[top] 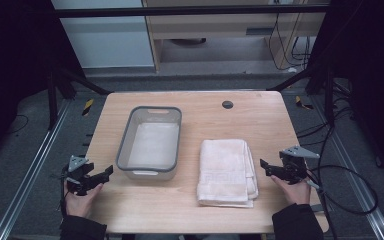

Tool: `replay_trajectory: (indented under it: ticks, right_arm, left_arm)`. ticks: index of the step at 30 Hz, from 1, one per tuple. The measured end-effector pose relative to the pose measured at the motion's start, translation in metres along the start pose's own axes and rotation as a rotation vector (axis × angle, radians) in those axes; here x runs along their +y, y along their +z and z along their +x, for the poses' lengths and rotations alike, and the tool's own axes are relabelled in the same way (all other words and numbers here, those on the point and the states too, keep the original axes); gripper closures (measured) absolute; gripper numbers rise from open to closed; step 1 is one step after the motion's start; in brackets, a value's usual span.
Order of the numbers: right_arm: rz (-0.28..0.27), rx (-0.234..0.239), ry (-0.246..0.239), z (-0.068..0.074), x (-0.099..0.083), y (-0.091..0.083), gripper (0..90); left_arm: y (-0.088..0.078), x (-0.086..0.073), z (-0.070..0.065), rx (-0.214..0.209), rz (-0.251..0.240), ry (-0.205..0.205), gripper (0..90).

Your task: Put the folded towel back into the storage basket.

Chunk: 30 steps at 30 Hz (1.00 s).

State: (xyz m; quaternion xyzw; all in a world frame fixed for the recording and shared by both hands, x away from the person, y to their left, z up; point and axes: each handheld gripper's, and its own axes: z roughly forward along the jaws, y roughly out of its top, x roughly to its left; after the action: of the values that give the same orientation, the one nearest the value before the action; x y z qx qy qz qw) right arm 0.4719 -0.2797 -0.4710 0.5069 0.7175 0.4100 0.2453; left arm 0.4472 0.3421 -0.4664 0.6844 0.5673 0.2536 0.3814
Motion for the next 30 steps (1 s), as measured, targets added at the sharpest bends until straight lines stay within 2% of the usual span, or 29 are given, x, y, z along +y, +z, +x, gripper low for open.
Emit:
replay_trajectory:
  ticks: [4,11,12,14,21,30]
  right_arm:
    - [-0.001,0.006,0.004,0.003,0.003,-0.003,17.2]
    - [-0.013,0.013,-0.013,0.006,0.006,-0.008,17.4]
    - [-0.017,0.013,-0.018,0.006,0.006,-0.008,17.5]
    - [-0.026,0.016,-0.013,0.006,0.007,-0.01,18.2]
    - [-0.038,0.022,-0.014,0.008,0.011,-0.012,19.1]
    - [-0.041,0.042,-0.014,0.008,0.017,-0.012,19.3]
  left_arm:
    - [-0.007,0.002,-0.002,0.006,-0.001,0.007,22.0]
    - [-0.02,0.007,-0.004,0.024,-0.051,0.016,23.0]
    - [-0.023,0.009,-0.005,0.01,-0.059,0.018,24.9]
    - [-0.024,0.01,-0.007,0.01,-0.058,0.018,24.8]
    - [-0.029,0.015,-0.013,-0.02,-0.064,-0.008,20.3]
    - [-0.03,0.021,-0.028,-0.046,-0.07,0.026,22.5]
